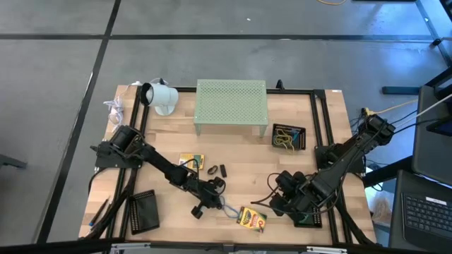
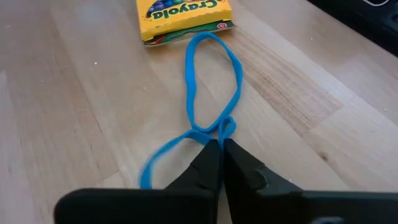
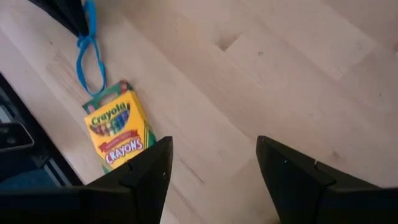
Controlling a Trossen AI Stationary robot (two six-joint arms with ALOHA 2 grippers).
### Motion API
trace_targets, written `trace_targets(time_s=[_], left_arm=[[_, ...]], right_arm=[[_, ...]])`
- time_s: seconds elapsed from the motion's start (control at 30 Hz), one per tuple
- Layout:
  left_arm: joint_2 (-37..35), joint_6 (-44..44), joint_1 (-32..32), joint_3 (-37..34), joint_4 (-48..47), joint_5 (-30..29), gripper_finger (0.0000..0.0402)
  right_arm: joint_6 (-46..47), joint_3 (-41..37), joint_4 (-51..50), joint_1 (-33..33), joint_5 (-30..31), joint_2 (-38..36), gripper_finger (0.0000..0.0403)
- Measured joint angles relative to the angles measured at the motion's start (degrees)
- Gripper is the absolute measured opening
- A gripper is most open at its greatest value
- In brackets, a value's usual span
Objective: Pick & Place Office Desk Supplies
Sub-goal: Put the blue rubber band into the top right black bin
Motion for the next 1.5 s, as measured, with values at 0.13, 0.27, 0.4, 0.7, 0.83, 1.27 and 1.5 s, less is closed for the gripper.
trace_targets(time_s=[0.13, 0.27, 0.4, 0.7, 0.83, 1.27, 1.5], left_arm=[[-0.7, 0.0, 0.0, -0.1, -0.3, -0.3, 0.0004], [-3.3, 0.0, 0.1, -0.3, -1.6, -4.4, 0.0003], [-7.0, 0.9, 0.1, -0.3, -1.1, -9.5, 0.0003], [-14.3, 4.5, -1.1, -0.2, -0.4, -22.9, 0.0003], [-17.0, 8.0, -2.6, -0.2, 2.7, -27.9, 0.0003], [-22.3, 6.9, -4.3, -0.1, 16.1, -24.8, 0.0003], [-22.3, 3.4, -3.4, -0.1, 16.5, -19.8, 0.0004]], right_arm=[[0.0, 0.0, 0.4, 0.0, 4.3, 0.0, 0.0236], [0.0, 0.0, 0.8, 0.0, 10.4, 0.0, 0.0236], [-1.2, 0.0, 2.5, 0.0, 18.6, 0.0, 0.0236], [-18.4, 0.0, 17.5, -0.1, 39.0, 0.0, 0.0236], [-28.2, 0.0, 26.0, -1.0, 39.4, 0.0, 0.0236], [-66.7, 0.0, 40.4, -2.2, 26.4, 0.0, 0.0235], [-78.7, 0.0, 41.8, -2.3, 26.4, 0.0, 0.0232]])
